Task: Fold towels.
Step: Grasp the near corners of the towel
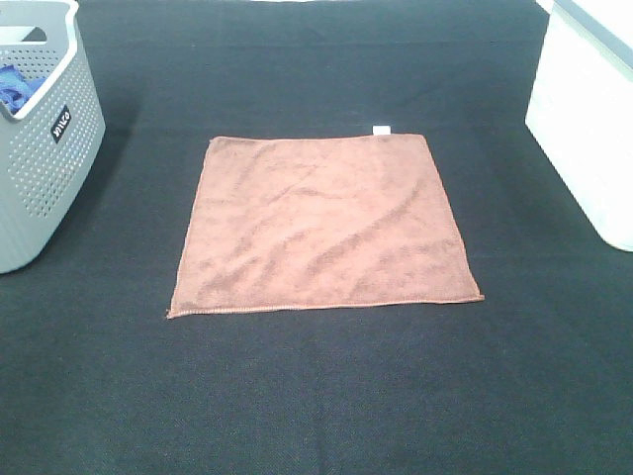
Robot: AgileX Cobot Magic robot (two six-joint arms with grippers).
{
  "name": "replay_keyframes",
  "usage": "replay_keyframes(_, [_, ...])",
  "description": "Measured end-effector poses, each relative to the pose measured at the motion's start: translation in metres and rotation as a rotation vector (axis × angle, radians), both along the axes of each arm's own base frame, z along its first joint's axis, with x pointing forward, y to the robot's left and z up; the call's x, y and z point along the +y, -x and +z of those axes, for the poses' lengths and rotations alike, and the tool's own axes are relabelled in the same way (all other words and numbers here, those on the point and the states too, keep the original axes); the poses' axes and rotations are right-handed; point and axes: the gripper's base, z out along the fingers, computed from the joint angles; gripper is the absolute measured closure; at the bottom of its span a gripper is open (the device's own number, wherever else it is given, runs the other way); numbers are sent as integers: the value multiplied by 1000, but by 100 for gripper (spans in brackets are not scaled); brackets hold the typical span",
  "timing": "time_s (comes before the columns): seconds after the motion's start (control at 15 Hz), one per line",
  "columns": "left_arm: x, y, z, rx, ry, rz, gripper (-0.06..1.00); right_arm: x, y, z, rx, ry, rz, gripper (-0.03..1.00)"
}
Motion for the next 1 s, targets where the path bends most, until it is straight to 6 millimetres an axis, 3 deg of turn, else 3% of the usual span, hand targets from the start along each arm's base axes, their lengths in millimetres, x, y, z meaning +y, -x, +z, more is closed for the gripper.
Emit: replay_keyframes(1.0, [0,0,0,0,0,0,40,0,0,0,0,0,0,26])
